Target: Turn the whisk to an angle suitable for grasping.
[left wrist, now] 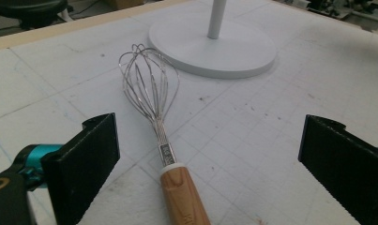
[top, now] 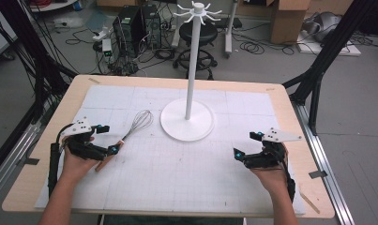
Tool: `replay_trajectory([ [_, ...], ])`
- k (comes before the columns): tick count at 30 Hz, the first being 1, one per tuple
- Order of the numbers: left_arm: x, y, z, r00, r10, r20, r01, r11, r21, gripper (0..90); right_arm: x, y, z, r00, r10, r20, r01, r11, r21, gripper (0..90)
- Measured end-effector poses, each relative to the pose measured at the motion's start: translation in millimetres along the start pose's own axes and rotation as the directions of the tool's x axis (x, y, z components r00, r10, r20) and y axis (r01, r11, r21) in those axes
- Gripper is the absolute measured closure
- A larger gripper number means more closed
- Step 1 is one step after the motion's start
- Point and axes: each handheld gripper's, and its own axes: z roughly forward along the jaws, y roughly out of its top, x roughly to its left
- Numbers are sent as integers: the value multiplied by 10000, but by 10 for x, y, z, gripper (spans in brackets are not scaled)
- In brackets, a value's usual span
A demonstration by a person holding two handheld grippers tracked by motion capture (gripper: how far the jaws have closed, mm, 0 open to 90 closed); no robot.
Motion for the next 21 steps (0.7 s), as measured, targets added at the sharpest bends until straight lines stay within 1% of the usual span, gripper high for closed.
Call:
replay_trajectory([
  [3,-3,-8,11,10000,-20,36,20,9999,98,62,1,1,-8,10000,-21,73,21,10000,7,20],
  [5,-31,-9,13,9999,129,19,-129,9997,213,62,5,6,-16,9999,-43,121,43,10000,4,20],
  [7,-38,-8,4,9998,177,54,-178,9996,202,62,4,14,-15,9999,-57,142,56,10000,58,20],
  [8,-42,-7,-19,9999,136,78,-137,9998,140,62,11,26,-17,9996,-84,258,83,9999,62,20],
  [9,-42,-7,-19,9999,136,78,-137,9998,140,62,11,26,-17,9996,-84,258,83,9999,62,20],
  [10,-31,-8,-49,10000,63,25,-63,10000,44,62,27,24,-11,9995,-136,268,132,9998,175,20],
  [12,-11,-11,-67,10000,-34,-53,34,10000,7,62,30,25,-6,9991,-211,366,202,9995,252,20],
  [13,-4,-11,-71,9999,-85,-89,85,10000,-24,62,29,28,-7,9994,-144,327,136,9996,247,20],
  [18,1,-6,-78,9997,-122,-199,123,9999,3,63,28,30,-5,9990,-184,397,172,9994,294,20],
  [20,1,-5,-75,9996,-89,-265,90,10000,9,78,33,28,5,9990,-193,404,179,9993,342,20],
  [21,5,-9,-72,9997,-111,-222,111,9999,3,130,45,28,16,9990,-220,391,204,9990,400,20],
])
